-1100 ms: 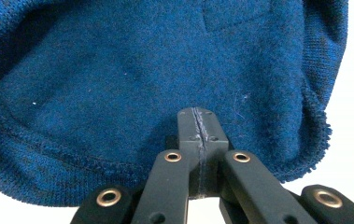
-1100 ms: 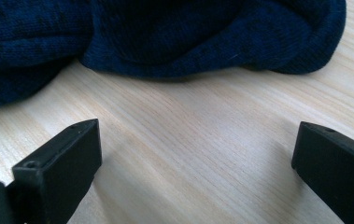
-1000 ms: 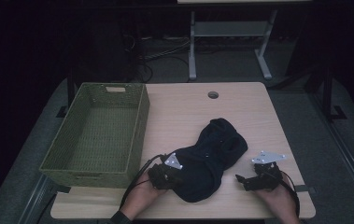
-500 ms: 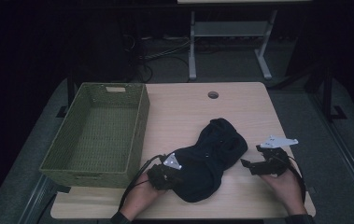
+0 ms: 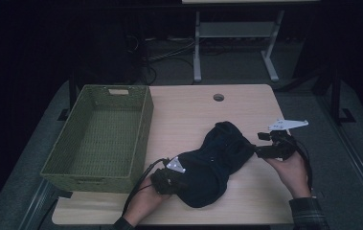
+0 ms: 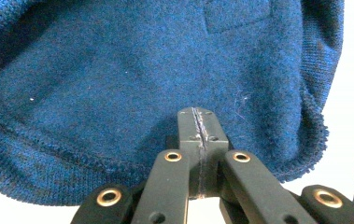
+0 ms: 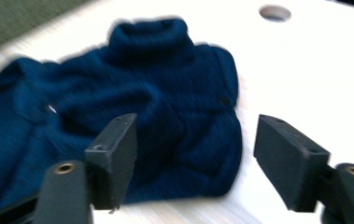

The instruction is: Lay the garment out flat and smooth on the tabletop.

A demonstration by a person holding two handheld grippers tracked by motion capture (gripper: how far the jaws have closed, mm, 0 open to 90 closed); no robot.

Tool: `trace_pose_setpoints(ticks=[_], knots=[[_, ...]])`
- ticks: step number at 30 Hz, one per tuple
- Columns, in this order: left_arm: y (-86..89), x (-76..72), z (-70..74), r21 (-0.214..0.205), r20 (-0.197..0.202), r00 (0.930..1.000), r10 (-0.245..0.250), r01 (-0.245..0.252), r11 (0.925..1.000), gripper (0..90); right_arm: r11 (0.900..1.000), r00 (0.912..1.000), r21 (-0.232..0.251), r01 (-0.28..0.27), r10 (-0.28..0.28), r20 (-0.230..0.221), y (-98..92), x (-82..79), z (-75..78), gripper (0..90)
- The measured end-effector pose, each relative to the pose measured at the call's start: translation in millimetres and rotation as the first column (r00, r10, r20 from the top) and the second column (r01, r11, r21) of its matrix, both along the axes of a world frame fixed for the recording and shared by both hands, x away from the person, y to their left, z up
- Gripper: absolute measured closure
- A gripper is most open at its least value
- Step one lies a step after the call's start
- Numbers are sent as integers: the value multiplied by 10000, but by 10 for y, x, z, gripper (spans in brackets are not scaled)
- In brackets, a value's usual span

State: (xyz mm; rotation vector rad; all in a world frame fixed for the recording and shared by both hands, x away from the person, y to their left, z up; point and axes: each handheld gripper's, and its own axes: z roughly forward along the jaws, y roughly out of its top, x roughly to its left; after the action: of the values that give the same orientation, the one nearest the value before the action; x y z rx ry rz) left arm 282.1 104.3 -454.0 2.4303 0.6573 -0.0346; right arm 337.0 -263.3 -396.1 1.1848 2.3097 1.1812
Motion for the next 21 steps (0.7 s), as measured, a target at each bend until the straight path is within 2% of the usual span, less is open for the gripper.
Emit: trace_pose_setpoints(ticks=[3,8,13,15,17,21], knots=[[-3,-3,0,6,15,10000,28,-28,10000,900,9999,9998,21,-137,137,117,46,24,71,345],[-7,-6,0,-4,16,10000,80,-80,10000,900,9985,9984,-50,-538,537,-145,140,112,99,462],[-16,-11,3,35,19,10000,84,-85,10000,900,9972,9950,-208,-725,709,-702,200,237,12,608],[-18,-13,5,58,18,10000,93,-93,9999,900,9968,9927,-201,-769,747,-948,199,288,-36,713],[-21,-14,7,89,20,10000,95,-95,9999,900,9966,9929,-359,-738,701,-959,187,335,-71,812],[-24,-16,9,111,28,9999,106,-107,9999,900,9952,9928,-708,-679,604,-1031,165,439,-112,865]])
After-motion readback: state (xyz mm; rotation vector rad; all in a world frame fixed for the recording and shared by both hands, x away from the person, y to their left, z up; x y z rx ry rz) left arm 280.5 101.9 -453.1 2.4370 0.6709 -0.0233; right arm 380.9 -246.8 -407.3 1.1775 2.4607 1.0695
